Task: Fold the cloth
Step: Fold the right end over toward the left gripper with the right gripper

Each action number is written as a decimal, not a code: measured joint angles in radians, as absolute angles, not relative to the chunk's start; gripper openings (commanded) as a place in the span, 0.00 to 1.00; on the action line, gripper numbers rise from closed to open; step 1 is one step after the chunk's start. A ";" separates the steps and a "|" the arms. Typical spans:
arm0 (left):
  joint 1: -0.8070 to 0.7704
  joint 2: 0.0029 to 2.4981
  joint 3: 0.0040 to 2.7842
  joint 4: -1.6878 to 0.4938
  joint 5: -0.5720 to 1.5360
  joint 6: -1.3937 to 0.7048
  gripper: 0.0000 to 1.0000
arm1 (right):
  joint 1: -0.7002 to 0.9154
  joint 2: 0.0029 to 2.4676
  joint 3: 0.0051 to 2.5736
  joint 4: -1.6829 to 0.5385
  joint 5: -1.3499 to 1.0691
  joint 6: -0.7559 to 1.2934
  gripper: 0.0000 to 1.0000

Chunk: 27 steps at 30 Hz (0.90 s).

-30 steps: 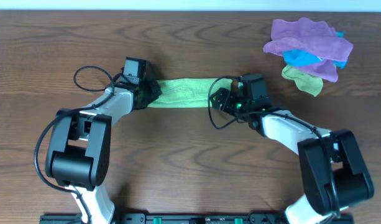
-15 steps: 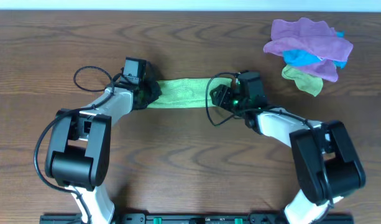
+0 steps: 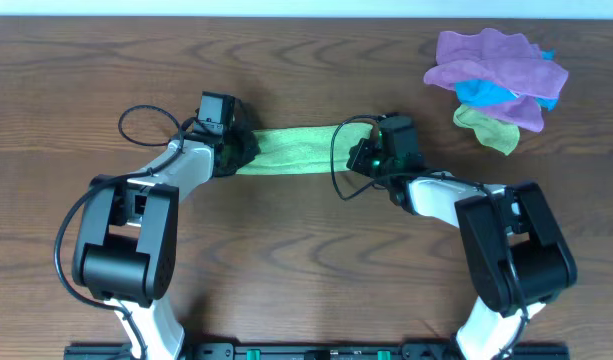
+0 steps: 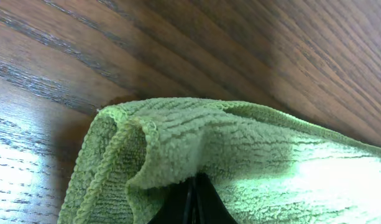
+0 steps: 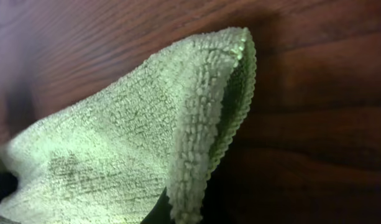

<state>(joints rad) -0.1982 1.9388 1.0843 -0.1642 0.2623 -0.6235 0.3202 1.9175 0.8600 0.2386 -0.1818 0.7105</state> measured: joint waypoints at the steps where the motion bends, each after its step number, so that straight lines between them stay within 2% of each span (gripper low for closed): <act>1: -0.198 1.939 1.084 -0.165 0.262 -0.624 0.06 | 0.320 1.909 0.859 0.218 -0.178 0.696 0.01; 10: -0.198 1.937 1.085 -0.188 0.308 -0.620 0.06 | 0.350 1.706 0.835 0.058 -0.153 0.593 0.02; 16: -0.197 1.937 1.085 -0.192 0.324 -0.619 0.06 | 0.408 1.607 0.835 0.052 -0.135 0.561 0.01; 27: -0.196 1.937 1.085 -0.195 0.334 -0.619 0.06 | 0.544 1.607 0.859 0.104 -0.100 0.547 0.01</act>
<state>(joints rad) -0.1963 1.9369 1.0847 -0.1951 0.3336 -0.6193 0.5438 1.6073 0.8585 0.1043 -0.0998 0.5472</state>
